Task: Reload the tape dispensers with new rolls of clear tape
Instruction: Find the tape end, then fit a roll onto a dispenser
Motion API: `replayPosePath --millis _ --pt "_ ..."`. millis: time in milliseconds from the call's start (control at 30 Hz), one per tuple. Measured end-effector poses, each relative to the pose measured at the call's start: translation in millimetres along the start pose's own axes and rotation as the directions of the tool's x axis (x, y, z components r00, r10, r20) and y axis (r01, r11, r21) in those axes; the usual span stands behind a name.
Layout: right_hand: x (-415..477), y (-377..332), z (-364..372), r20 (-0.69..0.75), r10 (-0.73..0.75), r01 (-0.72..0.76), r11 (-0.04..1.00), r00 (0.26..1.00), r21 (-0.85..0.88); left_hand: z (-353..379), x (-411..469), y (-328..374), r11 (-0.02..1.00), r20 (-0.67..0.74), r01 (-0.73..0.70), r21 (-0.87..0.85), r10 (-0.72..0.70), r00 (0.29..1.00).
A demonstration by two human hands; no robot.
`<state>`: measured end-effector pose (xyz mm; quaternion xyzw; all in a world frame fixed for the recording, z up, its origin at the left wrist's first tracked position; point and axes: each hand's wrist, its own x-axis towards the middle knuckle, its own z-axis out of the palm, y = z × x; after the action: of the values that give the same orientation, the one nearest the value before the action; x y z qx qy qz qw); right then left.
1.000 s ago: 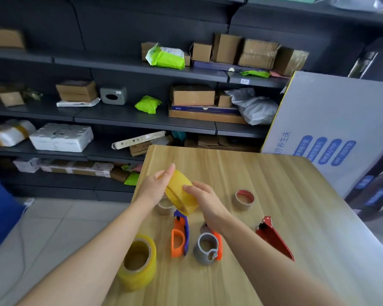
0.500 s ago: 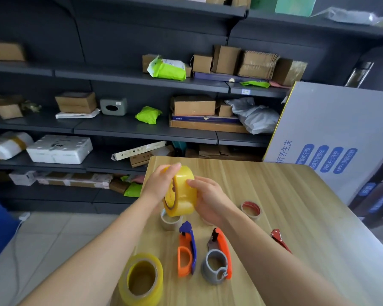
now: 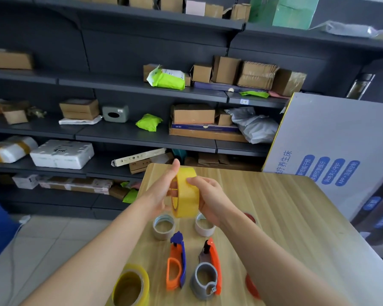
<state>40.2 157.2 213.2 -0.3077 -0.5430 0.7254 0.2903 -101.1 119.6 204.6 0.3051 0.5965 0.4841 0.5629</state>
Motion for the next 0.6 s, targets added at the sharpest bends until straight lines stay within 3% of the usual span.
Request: replayPosePath --millis 67,133,233,400,500,600 --pt "-1.0 -4.5 -3.4 -0.029 0.018 -0.017 0.999 0.999 0.029 6.4 -1.2 -1.0 0.994 0.013 -0.110 0.029 0.109 0.994" --pt "-2.2 -6.8 -5.5 -0.030 0.041 -0.039 0.997 0.999 0.063 11.7 -2.0 2.2 0.990 -0.038 -0.126 0.069 0.129 0.991" --pt "-1.7 -6.1 -7.6 0.002 0.046 -0.046 0.996 0.999 0.072 17.2 0.0 9.7 0.999 -0.104 0.001 0.050 0.004 0.995" --pt "-0.2 -4.2 -12.3 0.111 -0.011 0.016 0.999 0.994 -0.045 11.8 5.1 12.9 0.969 -0.091 0.223 -0.105 -0.232 0.968" --pt "2.4 -3.4 -13.4 0.163 -0.038 0.056 0.993 0.986 -0.108 8.2 4.0 11.8 0.944 -0.047 0.262 -0.200 -0.276 0.960" --pt "4.1 -6.2 -8.9 0.130 -0.041 0.060 0.987 0.991 -0.152 1.3 6.1 5.9 0.955 -0.015 0.240 -0.174 -0.246 0.969"
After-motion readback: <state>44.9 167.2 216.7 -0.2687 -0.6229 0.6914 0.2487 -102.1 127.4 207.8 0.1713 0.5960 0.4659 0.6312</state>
